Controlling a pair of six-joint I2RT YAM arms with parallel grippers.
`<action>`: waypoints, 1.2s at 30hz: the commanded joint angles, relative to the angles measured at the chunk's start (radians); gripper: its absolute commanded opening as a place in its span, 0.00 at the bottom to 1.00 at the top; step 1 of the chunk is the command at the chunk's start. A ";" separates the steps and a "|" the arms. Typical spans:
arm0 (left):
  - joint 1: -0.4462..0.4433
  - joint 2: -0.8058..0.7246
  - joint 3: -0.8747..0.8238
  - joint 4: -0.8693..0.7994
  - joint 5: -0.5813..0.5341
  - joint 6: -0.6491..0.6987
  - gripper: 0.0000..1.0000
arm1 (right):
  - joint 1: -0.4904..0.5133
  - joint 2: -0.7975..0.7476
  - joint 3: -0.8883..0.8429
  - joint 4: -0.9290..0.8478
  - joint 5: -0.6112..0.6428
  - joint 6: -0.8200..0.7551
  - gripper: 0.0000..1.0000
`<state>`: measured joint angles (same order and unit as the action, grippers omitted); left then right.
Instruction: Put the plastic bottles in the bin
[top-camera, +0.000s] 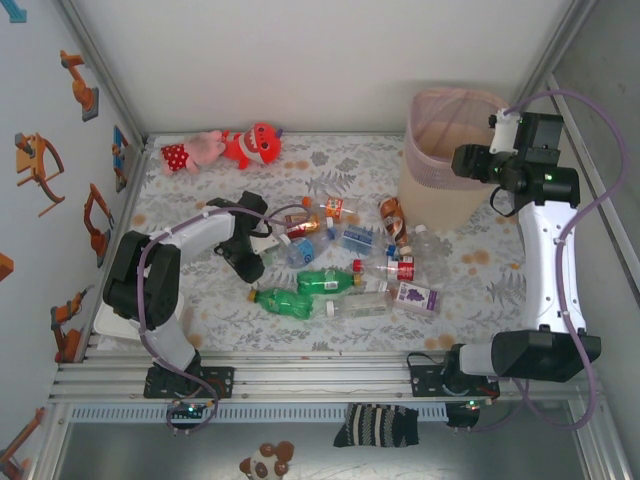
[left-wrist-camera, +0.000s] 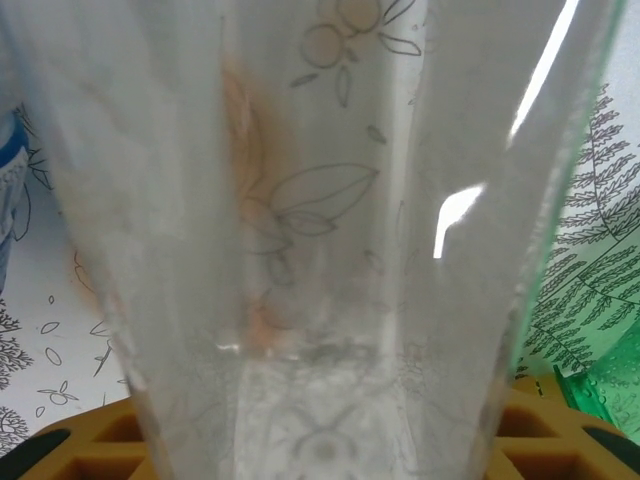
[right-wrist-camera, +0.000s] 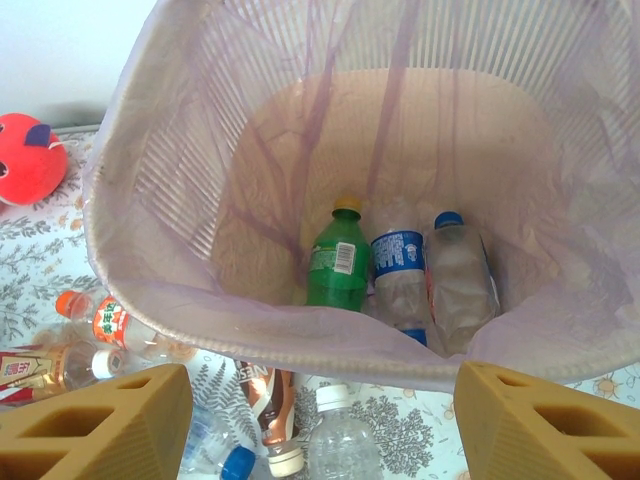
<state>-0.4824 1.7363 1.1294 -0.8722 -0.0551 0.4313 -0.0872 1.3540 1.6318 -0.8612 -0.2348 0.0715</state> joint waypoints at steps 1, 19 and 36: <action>0.008 -0.041 -0.007 -0.042 -0.005 0.003 0.45 | 0.016 -0.035 0.039 -0.024 0.009 0.005 0.69; 0.021 -0.335 -0.015 0.086 0.166 -0.023 0.39 | 0.098 -0.211 -0.073 0.110 -0.173 0.061 0.68; 0.007 -0.703 -0.158 0.721 0.937 -0.348 0.39 | 0.420 -0.280 -0.184 0.473 -0.471 0.146 0.68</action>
<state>-0.4664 1.0660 0.9897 -0.3519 0.6693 0.1806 0.2867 1.0775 1.4532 -0.4961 -0.6235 0.1947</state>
